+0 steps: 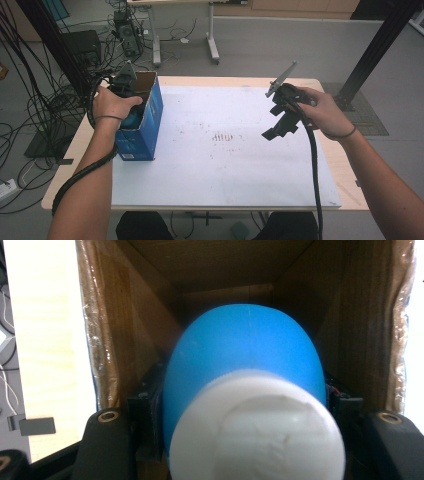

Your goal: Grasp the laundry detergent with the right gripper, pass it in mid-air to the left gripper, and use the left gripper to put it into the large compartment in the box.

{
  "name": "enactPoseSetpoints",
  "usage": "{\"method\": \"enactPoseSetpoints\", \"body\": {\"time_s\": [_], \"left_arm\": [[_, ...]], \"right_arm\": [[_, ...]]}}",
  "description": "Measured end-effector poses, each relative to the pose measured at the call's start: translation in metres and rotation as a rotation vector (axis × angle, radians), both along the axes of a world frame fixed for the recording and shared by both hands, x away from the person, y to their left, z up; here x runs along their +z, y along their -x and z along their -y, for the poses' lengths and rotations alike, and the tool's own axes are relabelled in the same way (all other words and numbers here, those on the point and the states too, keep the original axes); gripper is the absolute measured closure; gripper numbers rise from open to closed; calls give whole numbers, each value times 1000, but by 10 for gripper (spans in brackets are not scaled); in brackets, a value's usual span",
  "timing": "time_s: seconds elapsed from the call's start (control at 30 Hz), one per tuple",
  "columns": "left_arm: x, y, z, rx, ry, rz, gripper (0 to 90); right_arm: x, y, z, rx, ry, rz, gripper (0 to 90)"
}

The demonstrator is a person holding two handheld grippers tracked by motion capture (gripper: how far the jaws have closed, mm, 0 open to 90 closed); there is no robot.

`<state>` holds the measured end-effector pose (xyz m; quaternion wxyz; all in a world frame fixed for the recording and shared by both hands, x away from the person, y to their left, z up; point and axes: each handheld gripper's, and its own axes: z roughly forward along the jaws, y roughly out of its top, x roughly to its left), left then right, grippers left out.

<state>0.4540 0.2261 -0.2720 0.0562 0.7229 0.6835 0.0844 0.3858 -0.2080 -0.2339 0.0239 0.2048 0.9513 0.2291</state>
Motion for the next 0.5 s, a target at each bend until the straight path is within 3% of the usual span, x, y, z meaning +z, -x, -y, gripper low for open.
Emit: {"method": "enactPoseSetpoints", "body": {"time_s": [0.5], "left_arm": [[0,-1,0,-3,-1,-1,375]], "right_arm": [[0,0,0,-7,5,2,48]]}}
